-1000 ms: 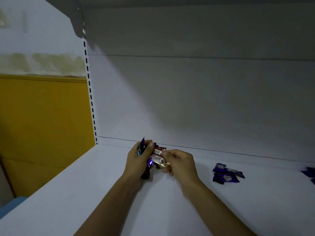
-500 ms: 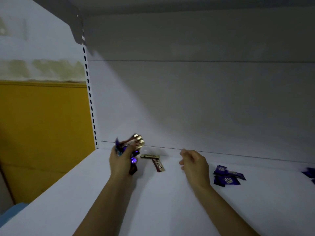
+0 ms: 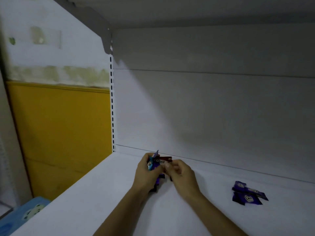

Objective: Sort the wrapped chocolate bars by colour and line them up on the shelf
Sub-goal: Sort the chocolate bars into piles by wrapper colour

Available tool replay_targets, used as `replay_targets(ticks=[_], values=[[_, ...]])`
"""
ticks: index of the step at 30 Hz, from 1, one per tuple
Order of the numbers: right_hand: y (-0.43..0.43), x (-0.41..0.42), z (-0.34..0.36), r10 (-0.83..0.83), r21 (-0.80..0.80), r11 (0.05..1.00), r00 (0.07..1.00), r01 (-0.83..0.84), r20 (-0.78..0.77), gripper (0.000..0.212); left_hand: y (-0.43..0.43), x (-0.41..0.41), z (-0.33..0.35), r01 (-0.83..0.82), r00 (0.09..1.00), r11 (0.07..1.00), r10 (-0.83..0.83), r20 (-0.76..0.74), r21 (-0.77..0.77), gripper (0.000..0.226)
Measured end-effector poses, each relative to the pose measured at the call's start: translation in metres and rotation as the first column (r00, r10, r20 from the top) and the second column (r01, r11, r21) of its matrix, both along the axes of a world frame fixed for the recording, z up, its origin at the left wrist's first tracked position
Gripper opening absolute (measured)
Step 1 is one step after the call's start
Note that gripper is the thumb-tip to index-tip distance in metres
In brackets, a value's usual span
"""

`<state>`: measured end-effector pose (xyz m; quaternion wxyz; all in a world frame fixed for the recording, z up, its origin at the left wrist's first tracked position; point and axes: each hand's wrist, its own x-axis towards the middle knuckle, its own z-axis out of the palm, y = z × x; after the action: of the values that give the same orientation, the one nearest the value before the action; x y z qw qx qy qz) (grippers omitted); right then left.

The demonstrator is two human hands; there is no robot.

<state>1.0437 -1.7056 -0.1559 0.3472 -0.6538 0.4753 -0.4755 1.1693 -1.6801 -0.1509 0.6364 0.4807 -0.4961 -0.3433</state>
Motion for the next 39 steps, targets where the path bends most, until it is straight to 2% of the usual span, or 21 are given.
replay_targets(ticks=[3, 8, 11, 13, 14, 16, 18, 19, 21, 23, 25, 26, 28, 29, 30, 32, 33, 34, 35, 37, 39], values=[[-0.002, -0.011, 0.000, 0.011, -0.007, 1.000, 0.980, -0.010, 0.197, 0.017, 0.001, 0.001, 0.000, 0.087, 0.996, 0.996, -0.087, -0.024, 0.018, 0.027], [-0.002, -0.011, 0.000, -0.023, 0.019, 1.000, 0.939, 0.018, 0.344, 0.020, -0.002, 0.005, -0.001, 0.066, 0.988, 0.998, -0.062, -0.138, 0.023, 0.021], [-0.005, -0.016, 0.002, -0.212, 0.018, 0.974, 0.879, 0.227, 0.427, 0.018, -0.005, 0.009, -0.001, 0.045, 0.979, 0.997, -0.031, -0.203, 0.066, 0.019], [-0.005, -0.024, 0.003, -0.344, -0.134, 0.904, 0.878, 0.405, 0.334, 0.015, -0.007, 0.010, -0.001, 0.052, 0.968, 0.996, -0.032, -0.248, 0.076, 0.020], [-0.003, -0.027, 0.003, -0.368, -0.234, 0.876, 0.899, 0.421, 0.239, 0.012, -0.007, 0.010, -0.001, 0.057, 0.964, 0.995, -0.034, -0.264, 0.077, 0.020], [-0.002, -0.029, 0.001, -0.348, -0.350, 0.883, 0.936, 0.312, -0.044, 0.007, -0.007, 0.011, -0.001, 0.064, 0.960, 0.995, -0.040, -0.277, 0.076, 0.022], [-0.003, -0.026, -0.004, -0.299, -0.392, 0.907, 0.894, 0.156, -0.335, 0.012, -0.006, 0.011, -0.001, 0.078, 0.957, 0.995, -0.056, -0.285, 0.064, 0.024], [-0.003, -0.024, -0.006, -0.273, -0.409, 0.906, 0.887, 0.106, -0.374, 0.014, -0.006, 0.011, -0.001, 0.086, 0.956, 0.995, -0.068, -0.285, 0.054, 0.024], [-0.001, -0.021, -0.003, -0.205, -0.419, 0.904, 0.950, 0.091, -0.237, 0.014, -0.005, 0.009, -0.001, 0.105, 0.967, 0.994, -0.096, -0.238, 0.028, 0.025], [0.003, -0.019, 0.002, -0.095, -0.305, 0.949, 0.995, 0.080, -0.033, 0.010, -0.003, 0.006, -0.001, 0.143, 0.981, 0.990, -0.142, -0.131, -0.003, 0.027], [0.003, -0.015, 0.005, 0.008, -0.176, 0.984, 0.992, 0.015, 0.128, 0.009, -0.002, 0.003, -0.002, 0.173, 0.985, 0.985, -0.173, -0.024, -0.015, 0.028], [0.002, -0.013, 0.006, -0.006, -0.145, 0.989, 0.976, 0.038, 0.219, 0.012, -0.001, 0.003, -0.003, 0.176, 0.984, 0.984, -0.176, -0.007, -0.015, 0.029], [-0.002, -0.017, 0.010, -0.159, -0.111, 0.971, 0.915, 0.213, 0.371, 0.012, -0.002, 0.005, -0.003, 0.156, 0.986, 0.988, -0.156, -0.063, -0.002, 0.031], [-0.005, -0.023, 0.008, -0.254, -0.138, 0.938, 0.904, 0.317, 0.345, 0.009, -0.003, 0.006, -0.003, 0.140, 0.984, 0.990, -0.138, -0.111, 0.014, 0.031], [-0.008, -0.030, 0.005, -0.331, -0.199, 0.907, 0.920, 0.371, 0.208, 0.010, -0.004, 0.007, -0.003, 0.126, 0.981, 0.992, -0.120, -0.152, 0.028, 0.031], [-0.013, -0.040, -0.004, -0.306, -0.252, 0.935, 0.926, 0.249, -0.221, 0.017, -0.005, 0.007, -0.002, 0.105, 0.977, 0.994, -0.096, -0.189, 0.040, 0.030], [-0.013, -0.041, -0.007, -0.249, -0.216, 0.960, 0.898, 0.179, -0.362, 0.024, -0.005, 0.007, -0.002, 0.096, 0.977, 0.995, -0.086, -0.197, 0.041, 0.030], [-0.013, -0.040, -0.007, -0.216, -0.196, 0.970, 0.885, 0.145, -0.413, 0.034, -0.005, 0.008, -0.002, 0.084, 0.976, 0.996, -0.074, -0.203, 0.042, 0.030], [-0.013, -0.039, -0.007, -0.210, -0.212, 0.968, 0.899, 0.136, -0.384, 0.044, -0.005, 0.008, -0.002, 0.076, 0.976, 0.996, -0.066, -0.205, 0.041, 0.031], [-0.010, -0.035, -0.002, -0.140, -0.203, 0.974, 0.973, 0.102, -0.184, 0.056, -0.004, 0.007, -0.001, 0.079, 0.977, 0.996, -0.069, -0.201, 0.041, 0.032], [-0.006, -0.030, 0.001, 0.045, -0.079, 0.996, 0.999, -0.043, 0.023, 0.035, -0.002, 0.005, 0.000, 0.105, 0.979, 0.994, -0.098, -0.180, 0.029, 0.033]])
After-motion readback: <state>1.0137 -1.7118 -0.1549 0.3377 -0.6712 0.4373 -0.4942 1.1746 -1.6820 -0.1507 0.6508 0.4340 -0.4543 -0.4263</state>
